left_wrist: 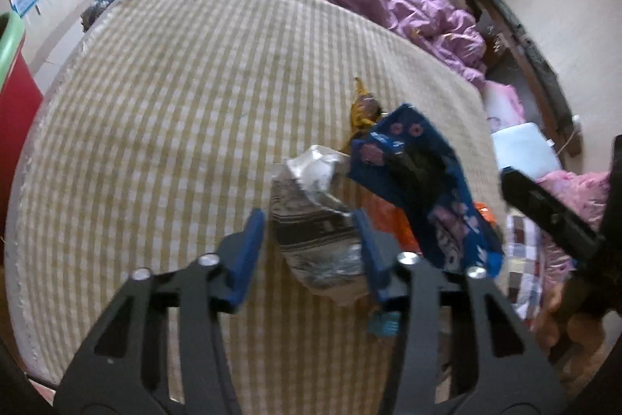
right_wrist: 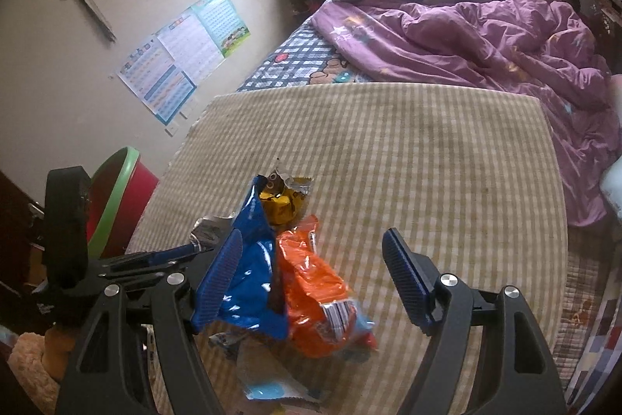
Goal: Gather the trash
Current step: 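Grasp the white-grey wrapper with the left tool while the right tool grasps the yellow wrapper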
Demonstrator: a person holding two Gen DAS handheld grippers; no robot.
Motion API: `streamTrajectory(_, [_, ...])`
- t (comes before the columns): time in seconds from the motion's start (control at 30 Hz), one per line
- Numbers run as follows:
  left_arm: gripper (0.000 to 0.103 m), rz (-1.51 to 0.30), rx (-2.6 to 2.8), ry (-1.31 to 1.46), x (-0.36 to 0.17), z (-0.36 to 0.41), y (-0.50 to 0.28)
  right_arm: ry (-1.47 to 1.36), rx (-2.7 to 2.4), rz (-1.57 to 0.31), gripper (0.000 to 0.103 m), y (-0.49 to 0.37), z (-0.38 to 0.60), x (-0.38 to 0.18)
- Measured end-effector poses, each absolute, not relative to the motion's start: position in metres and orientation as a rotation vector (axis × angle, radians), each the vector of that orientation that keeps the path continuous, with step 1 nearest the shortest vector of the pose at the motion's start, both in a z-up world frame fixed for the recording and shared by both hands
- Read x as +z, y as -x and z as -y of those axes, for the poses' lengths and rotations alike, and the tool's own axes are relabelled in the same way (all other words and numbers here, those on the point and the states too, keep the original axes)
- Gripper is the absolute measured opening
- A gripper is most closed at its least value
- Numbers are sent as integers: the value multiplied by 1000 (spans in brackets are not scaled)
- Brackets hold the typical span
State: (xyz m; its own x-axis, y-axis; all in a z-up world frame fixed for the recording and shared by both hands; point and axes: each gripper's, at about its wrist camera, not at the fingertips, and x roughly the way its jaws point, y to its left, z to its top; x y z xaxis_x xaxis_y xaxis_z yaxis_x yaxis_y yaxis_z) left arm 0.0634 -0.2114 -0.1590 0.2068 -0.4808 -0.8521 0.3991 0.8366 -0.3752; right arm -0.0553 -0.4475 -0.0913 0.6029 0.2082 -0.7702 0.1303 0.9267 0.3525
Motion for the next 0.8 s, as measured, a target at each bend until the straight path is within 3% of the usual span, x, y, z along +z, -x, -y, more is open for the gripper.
streamTrajectory(0.37, [38,-1043,-434,-22,-128,163,-58,-364,108,-915,72,43,430,-81])
streamTrajectory(0.8, [38,-1051,-357,-12,-137,131,-59,-326,97,-1030,72,-20,419,-116])
